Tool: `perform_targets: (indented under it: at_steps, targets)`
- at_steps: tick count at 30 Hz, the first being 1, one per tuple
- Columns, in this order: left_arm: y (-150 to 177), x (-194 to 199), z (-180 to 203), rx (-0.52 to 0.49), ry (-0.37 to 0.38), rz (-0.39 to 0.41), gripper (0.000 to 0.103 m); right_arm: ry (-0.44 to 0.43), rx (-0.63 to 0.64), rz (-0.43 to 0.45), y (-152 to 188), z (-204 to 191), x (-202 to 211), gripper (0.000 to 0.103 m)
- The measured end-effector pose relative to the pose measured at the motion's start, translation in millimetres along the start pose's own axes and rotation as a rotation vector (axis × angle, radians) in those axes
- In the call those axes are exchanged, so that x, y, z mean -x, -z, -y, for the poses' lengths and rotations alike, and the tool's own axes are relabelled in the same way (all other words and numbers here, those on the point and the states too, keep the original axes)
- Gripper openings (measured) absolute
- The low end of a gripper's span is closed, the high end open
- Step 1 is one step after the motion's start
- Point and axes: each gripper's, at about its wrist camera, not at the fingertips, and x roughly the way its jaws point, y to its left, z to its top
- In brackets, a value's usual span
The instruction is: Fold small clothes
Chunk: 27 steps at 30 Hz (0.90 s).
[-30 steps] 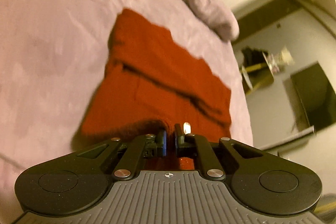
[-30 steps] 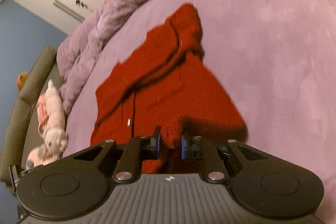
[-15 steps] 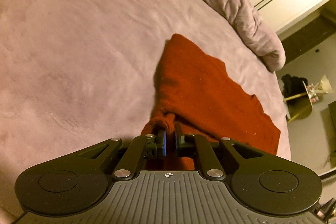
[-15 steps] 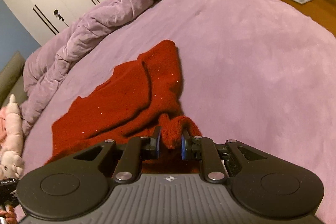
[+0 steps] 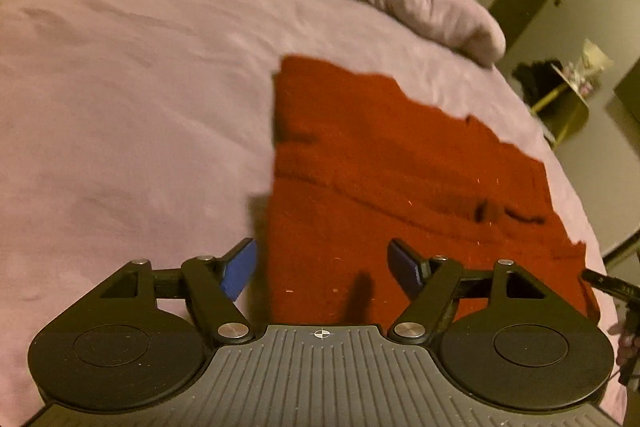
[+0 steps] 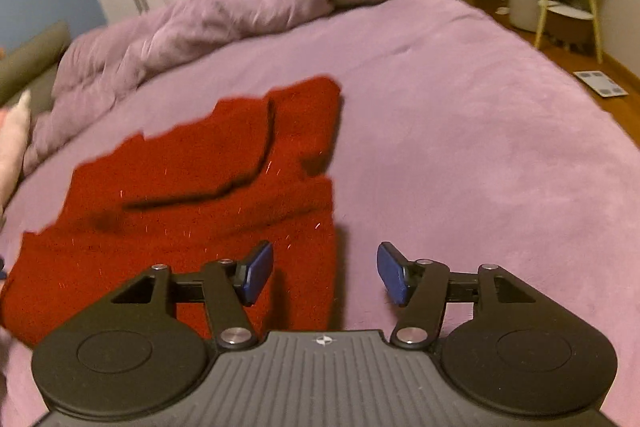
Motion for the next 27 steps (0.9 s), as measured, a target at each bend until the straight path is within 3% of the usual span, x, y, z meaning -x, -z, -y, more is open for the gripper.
perform_targets:
  at_steps: [5,10,12,18,22,26,27]
  targets:
    - [-4.8,-32.6,12.0,-0.009,-0.071,-0.015,0.078,0.006,0.024,0.004,-4.2,-10.9,-14.7,0.055]
    - [-9.5,-28.8,27.3,-0.046,-0.107,0.028,0.034,0.015,0.096,0.029,-5.4,-29.2,-15.4,0.019]
    - [-10.0,-25.1,34.9,-0.088,-0.109,0.039,0.018,0.041,0.142,0.040,-4.0,-37.3,-13.6,0.011]
    - [-11.3,-9.7,42.8,-0.116,0.027,0.083,0.018,0.016,0.168,0.073,-6.3,-43.6,-2.6,0.010]
    - [-10.9,-29.0,46.7,-0.115,0.020,0.018,0.039,0.042,0.181,0.009,-7.3,-42.5,-15.5,0.020]
    - [-8.7,-41.0,51.7,-0.139,-0.031,-0.003,0.037,0.058,0.188,0.004,-7.1,-46.4,-20.4,0.021]
    - [-8.3,-41.8,52.7,-0.147,-0.044,-0.003,0.024,0.077,0.212,0.010,-6.2,-50.5,-20.4,0.016]
